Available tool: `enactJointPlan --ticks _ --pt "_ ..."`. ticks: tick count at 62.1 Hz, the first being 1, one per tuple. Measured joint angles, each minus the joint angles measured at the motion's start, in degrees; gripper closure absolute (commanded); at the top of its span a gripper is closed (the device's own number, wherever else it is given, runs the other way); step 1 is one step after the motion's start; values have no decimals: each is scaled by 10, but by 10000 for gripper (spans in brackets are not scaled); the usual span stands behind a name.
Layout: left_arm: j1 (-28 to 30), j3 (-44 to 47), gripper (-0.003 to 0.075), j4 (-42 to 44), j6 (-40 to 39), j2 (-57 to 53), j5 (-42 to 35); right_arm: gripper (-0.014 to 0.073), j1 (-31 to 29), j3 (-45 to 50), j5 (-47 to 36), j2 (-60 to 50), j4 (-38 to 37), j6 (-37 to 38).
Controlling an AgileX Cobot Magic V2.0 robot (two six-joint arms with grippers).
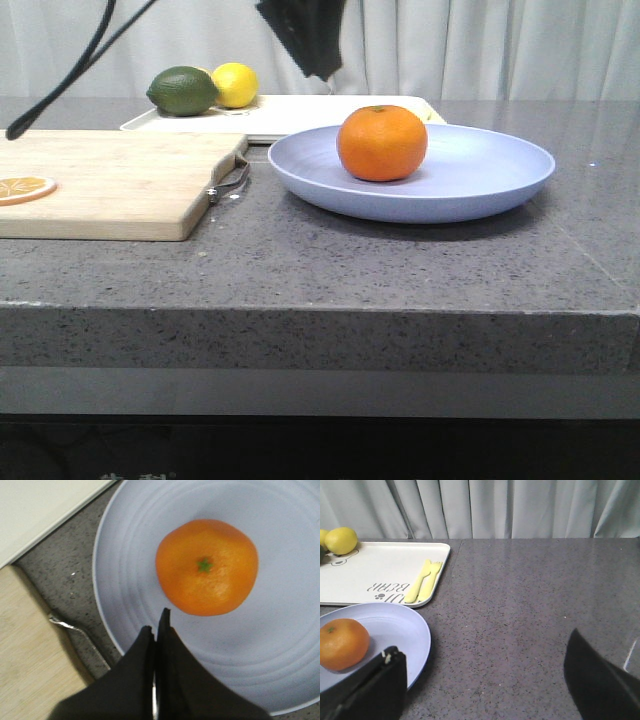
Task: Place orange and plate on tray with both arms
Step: 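Open the left gripper, release the orange on the plate, and lift away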
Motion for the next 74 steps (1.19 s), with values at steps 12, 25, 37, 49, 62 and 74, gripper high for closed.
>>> enactJointPlan --ticks 12,25,37,49,62,74 --pt "30 27 738 -18 -8 -39 1 -49 0 0 1 0 -1 0" --pt "120 137 738 -23 -24 -125 -3 -49 0 0 1 0 -1 0" --pt "230 320 738 -58 -30 -264 -89 -49 0 0 1 0 -1 0" --pt "303 504 738 -70 -31 -417 -197 -49 0 0 1 11 -1 0" --pt "329 688 738 -74 -31 -609 -305 -49 0 -20 6 59 -1 0" --pt "330 831 738 -78 -31 -812 -368 -49 0 -46 16 111 -1 0"
